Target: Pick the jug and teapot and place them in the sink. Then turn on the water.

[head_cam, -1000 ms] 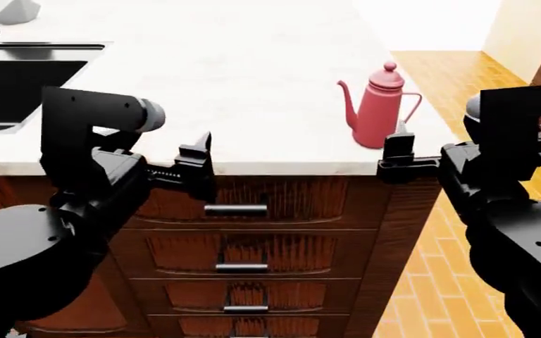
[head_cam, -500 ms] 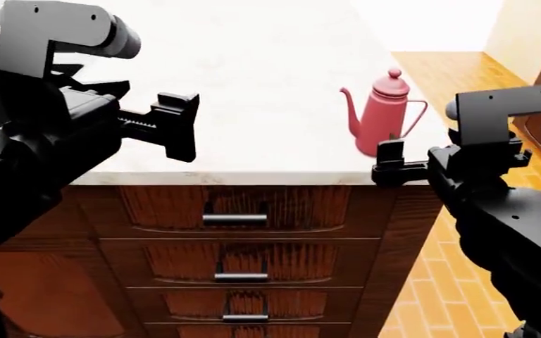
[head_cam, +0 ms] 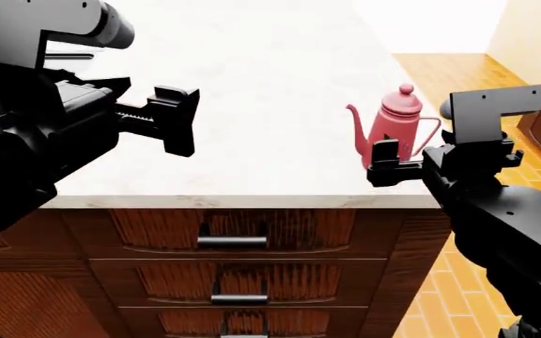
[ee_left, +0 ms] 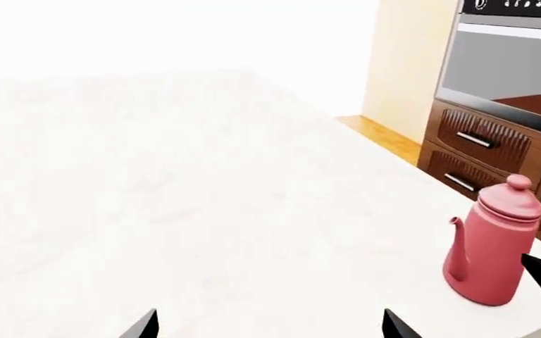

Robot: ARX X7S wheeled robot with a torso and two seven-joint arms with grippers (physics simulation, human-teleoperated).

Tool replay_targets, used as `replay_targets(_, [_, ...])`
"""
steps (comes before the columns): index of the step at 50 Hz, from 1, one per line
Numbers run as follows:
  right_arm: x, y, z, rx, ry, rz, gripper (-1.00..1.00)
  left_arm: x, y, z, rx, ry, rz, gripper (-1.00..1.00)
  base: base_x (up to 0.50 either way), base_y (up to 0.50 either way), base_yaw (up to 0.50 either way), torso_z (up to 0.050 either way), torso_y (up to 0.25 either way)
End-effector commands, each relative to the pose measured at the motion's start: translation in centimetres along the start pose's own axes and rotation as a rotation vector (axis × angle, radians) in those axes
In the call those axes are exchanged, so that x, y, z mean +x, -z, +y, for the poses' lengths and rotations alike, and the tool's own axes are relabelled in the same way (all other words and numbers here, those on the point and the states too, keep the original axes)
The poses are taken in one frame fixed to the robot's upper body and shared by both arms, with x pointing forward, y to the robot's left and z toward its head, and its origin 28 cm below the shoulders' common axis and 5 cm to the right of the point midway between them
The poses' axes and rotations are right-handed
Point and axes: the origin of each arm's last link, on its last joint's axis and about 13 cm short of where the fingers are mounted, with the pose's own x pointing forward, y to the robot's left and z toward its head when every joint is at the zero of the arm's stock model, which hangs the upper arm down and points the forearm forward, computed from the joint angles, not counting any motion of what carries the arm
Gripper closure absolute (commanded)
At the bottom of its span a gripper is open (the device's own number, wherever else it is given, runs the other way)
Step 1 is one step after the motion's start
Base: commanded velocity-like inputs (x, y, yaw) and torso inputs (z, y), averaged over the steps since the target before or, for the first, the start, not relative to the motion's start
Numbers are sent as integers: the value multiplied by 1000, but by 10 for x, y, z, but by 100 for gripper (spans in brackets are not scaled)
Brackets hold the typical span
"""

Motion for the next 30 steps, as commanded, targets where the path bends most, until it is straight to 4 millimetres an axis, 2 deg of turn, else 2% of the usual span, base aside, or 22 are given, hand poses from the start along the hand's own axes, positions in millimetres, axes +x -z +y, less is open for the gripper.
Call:
replay_targets(1, [2, 2, 2, 13, -18, 13, -100, 3, 2, 0, -8, 3, 2, -100, 172, 0, 0, 0, 0])
replay_targets(8, [5, 7, 6, 27, -22, 23, -100, 2, 3, 0, -11, 3, 3, -100, 0, 0, 0, 0, 0])
replay_targets(22, [39, 4, 11, 26, 3, 5, -100, 3, 6, 1, -23, 13, 0, -100, 0, 0, 0, 0, 0])
replay_targets(30, [53, 10, 10, 19, 23, 19, -100, 4, 5, 0, -22, 17, 3, -100, 0, 0, 0, 0, 0])
